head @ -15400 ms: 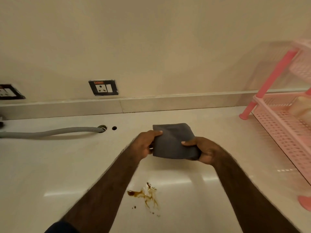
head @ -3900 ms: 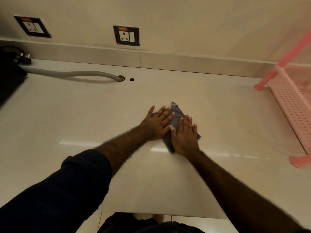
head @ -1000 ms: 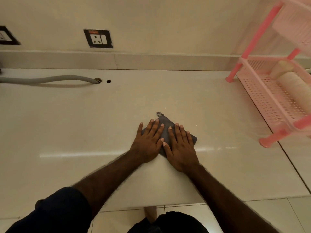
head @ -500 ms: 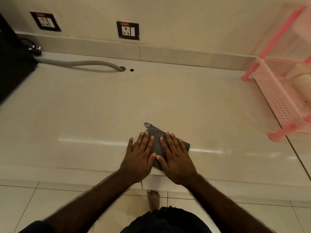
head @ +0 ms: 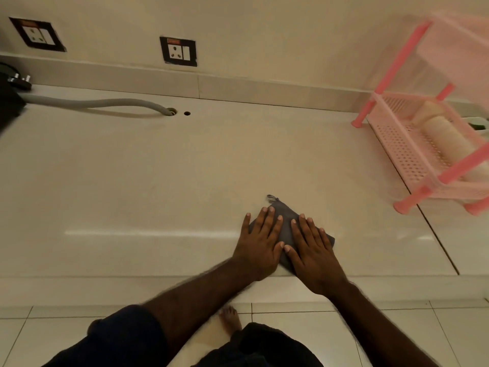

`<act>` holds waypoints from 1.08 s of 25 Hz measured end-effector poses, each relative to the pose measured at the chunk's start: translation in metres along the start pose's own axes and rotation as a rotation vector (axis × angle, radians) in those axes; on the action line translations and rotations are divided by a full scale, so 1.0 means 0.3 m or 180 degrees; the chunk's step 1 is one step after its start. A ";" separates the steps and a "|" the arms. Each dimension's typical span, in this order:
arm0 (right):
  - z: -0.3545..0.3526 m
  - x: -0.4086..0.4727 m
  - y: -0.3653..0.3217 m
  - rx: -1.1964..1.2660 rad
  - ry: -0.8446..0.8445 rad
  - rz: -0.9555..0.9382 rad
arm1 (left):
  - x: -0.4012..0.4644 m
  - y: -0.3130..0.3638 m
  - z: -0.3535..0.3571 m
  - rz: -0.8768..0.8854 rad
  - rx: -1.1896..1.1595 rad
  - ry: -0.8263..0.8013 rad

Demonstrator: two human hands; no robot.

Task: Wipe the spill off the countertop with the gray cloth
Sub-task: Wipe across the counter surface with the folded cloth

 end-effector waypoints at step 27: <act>-0.014 0.229 0.045 0.0091 0.0222 0.0382 | -0.301 -0.776 -0.206 -0.2152 -0.0379 0.0875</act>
Point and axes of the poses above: each hand's wrist, its own x-axis towards the middle knuckle, its own z-axis out of the palm, y = z × x, the point moved 3 cm from there along x, towards the middle knuckle, and after that the axes turned 1 degree about y, right-handed, at the moved point
